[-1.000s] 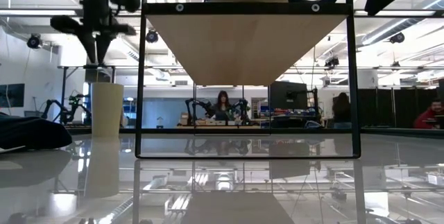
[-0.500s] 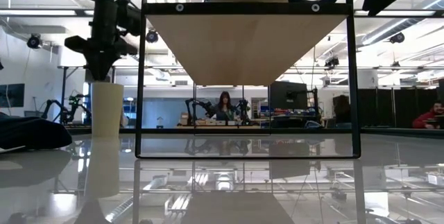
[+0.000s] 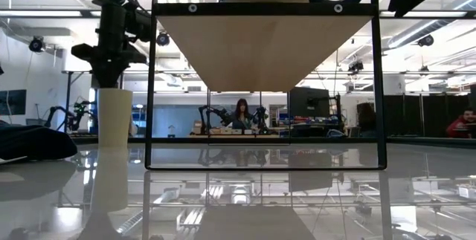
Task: Stack small to large cups/mugs on shelf
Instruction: Put the brown cup on the shelf
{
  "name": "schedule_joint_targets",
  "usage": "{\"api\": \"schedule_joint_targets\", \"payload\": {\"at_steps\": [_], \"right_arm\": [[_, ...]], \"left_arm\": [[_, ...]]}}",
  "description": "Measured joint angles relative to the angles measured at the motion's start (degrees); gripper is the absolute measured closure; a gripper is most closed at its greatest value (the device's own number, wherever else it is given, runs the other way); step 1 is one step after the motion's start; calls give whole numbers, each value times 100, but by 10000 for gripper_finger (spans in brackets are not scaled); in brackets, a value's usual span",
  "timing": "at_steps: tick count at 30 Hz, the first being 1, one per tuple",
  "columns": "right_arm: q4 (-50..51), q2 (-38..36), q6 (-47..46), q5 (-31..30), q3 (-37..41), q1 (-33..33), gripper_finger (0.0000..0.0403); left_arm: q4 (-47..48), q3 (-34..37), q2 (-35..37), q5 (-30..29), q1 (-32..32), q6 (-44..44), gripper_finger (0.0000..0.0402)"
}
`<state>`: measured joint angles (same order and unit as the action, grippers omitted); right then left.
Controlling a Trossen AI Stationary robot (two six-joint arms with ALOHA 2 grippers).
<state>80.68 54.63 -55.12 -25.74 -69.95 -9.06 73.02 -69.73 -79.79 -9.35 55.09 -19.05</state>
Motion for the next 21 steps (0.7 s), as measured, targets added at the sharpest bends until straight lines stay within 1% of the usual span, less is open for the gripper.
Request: {"api": "schedule_joint_targets", "payload": {"at_steps": [13,17,21], "right_arm": [[0,0,-39,0,0,-2,282],[0,0,-37,0,0,0,282],[0,0,-38,-32,1,-1,282]], "left_arm": [[-315,575,0,86,9,2,338],[-418,638,0,309,9,-3,339],[-498,633,0,341,9,-138,360]]}}
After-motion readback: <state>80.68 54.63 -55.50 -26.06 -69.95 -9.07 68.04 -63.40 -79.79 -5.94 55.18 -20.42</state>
